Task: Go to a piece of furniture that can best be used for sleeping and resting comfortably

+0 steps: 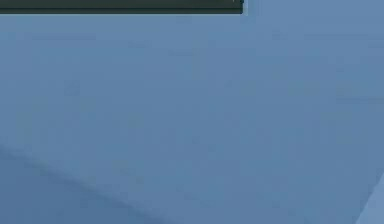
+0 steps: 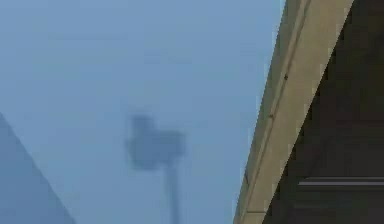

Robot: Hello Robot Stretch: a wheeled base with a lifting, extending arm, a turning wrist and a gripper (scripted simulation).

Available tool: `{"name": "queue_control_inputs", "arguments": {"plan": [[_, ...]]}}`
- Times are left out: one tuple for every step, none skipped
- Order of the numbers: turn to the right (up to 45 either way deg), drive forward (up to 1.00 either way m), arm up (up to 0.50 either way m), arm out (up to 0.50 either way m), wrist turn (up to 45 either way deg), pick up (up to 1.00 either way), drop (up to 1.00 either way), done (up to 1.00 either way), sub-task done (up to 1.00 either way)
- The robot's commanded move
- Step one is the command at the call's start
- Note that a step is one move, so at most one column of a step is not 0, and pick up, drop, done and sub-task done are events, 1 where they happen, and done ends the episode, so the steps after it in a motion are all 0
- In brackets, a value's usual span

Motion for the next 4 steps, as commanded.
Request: {"name": "queue_control_inputs", "arguments": {"plan": [[-45.0,0.00,0.00,0.00,0.0,0.00,0.00,0.00,0.00],[-45.0,0.00,0.00,0.00,0.0,0.00,0.00,0.00,0.00],[-36.0,0.00,0.00,0.00,0.0,0.00,0.00,0.00,0.00],[0.0,0.10,0.00,0.00,0.0,0.00,0.00,0.00,0.00]]}}
